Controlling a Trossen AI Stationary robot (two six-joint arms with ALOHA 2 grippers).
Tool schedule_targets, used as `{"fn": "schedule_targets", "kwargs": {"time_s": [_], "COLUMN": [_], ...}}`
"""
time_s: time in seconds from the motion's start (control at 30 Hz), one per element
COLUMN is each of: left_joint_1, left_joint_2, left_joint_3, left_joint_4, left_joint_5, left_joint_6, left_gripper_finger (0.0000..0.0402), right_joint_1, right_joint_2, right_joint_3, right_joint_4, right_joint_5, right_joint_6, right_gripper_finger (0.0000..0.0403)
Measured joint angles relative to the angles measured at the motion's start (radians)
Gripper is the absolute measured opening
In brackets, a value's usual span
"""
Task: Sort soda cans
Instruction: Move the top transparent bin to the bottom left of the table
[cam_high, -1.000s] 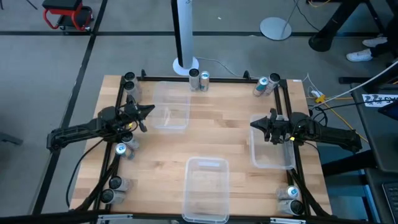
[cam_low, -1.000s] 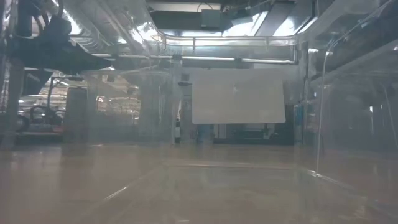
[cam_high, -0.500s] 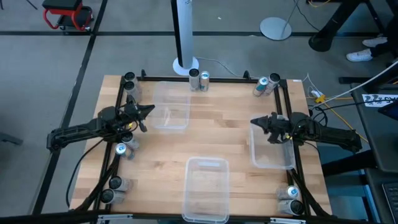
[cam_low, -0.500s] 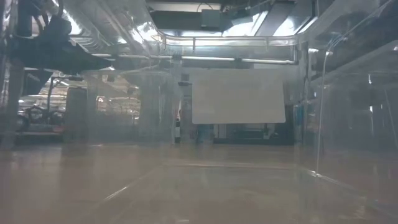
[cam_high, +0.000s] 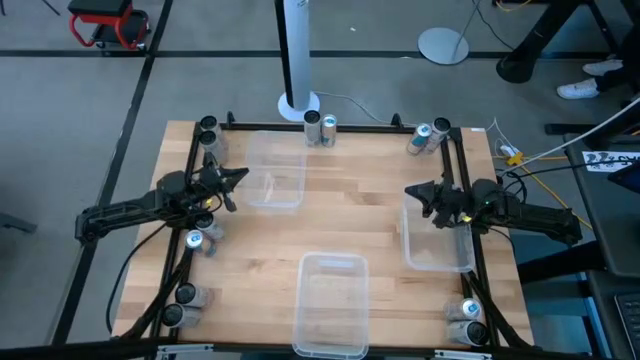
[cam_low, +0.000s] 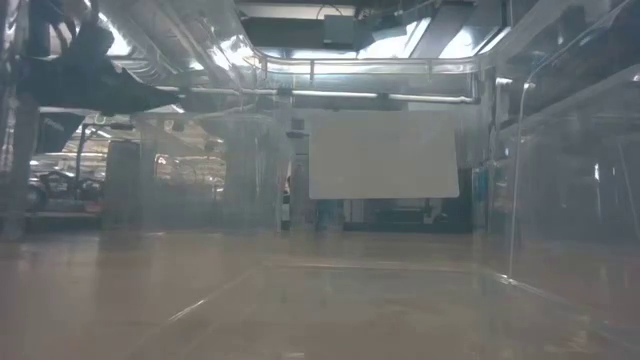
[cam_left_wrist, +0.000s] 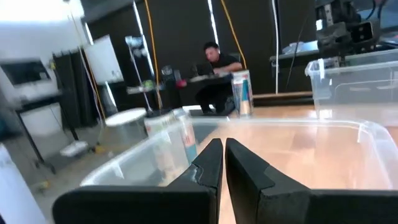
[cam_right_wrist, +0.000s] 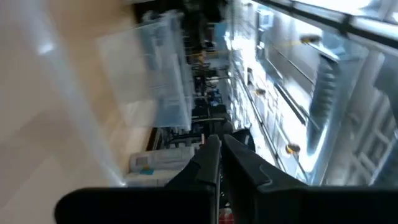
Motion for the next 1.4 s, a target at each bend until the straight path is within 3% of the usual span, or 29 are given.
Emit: {"fn": "schedule_targets", "kwargs": {"time_s": [0.17,0.33,0.5,0.73,1.17,1.27,1.4], "left_joint_1": [0.0,0.0,0.0,0.0,-0.002,-0.002,-0.002], "left_joint_2": [0.0,0.036,0.151,0.393,0.748,0.785,0.834], "left_joint_3": [0.011,0.068,0.167,0.366,0.816,0.878,0.949], "left_joint_4": [0.131,0.139,0.126,-0.046,-0.459,-0.492,-0.573], "left_joint_5": [0.0,0.0,0.0,0.0,0.001,0.003,0.004], "left_joint_6": [0.02,0.011,-0.011,-0.086,-0.126,-0.139,-0.166], "left_gripper_finger": [0.0013,0.0013,0.0013,0.0013,0.0017,0.0038,0.0096], "right_joint_1": [0.0,0.0,0.0,0.0,0.0,0.0,0.0], "right_joint_2": [0.0,0.0,0.0,0.0,0.0,0.0,0.0], "right_joint_3": [0.0,0.0,0.0,0.0,0.0,-0.001,-0.001], "right_joint_4": [0.037,0.094,0.233,0.374,0.357,0.351,0.346], "right_joint_5": [-0.004,-0.011,-0.012,-0.012,-0.012,-0.012,-0.012], "right_joint_6": [0.006,0.012,0.028,-0.011,-0.025,-0.025,-0.026], "right_gripper_finger": [0.0019,0.0019,0.0019,0.0019,0.0019,0.0019,0.0019]}}
